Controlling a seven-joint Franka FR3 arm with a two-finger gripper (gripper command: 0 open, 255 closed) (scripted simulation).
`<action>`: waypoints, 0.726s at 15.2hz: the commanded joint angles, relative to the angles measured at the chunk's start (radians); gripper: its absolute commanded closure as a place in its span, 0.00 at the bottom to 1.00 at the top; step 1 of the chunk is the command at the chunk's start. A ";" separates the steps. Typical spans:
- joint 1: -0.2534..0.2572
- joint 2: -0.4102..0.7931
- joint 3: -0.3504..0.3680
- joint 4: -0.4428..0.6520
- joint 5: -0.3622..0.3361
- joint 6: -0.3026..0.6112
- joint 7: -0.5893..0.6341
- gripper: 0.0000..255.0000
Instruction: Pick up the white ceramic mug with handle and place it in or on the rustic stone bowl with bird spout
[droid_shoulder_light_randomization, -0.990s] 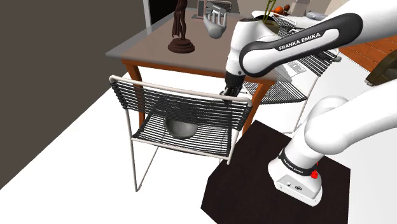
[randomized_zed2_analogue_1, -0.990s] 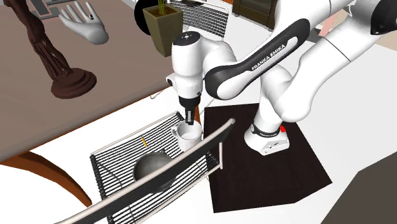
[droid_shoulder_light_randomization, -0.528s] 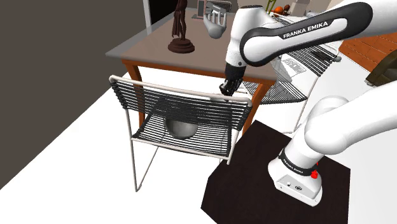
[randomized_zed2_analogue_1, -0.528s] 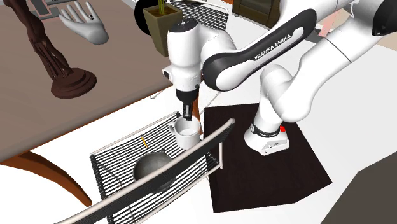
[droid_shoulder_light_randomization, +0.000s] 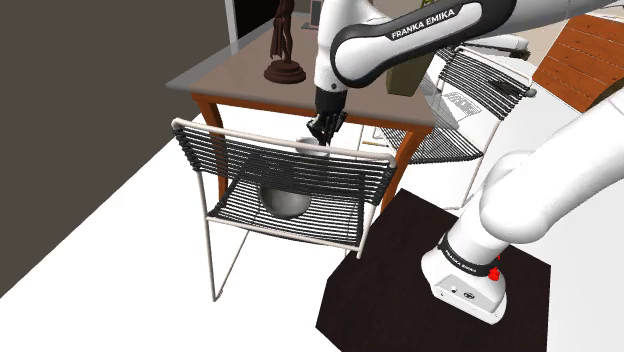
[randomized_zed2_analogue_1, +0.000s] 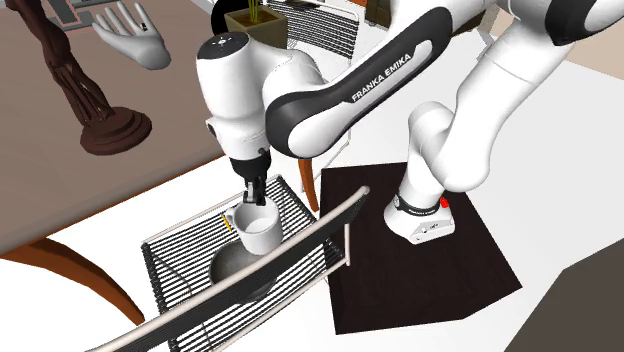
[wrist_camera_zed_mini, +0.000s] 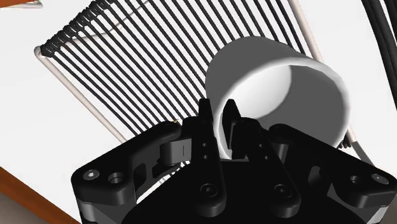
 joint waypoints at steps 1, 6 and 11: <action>0.004 0.073 0.016 0.072 -0.005 0.001 0.025 1.00; 0.016 0.244 0.049 0.277 -0.032 -0.034 0.089 1.00; 0.017 0.270 0.050 0.236 -0.037 0.033 0.093 1.00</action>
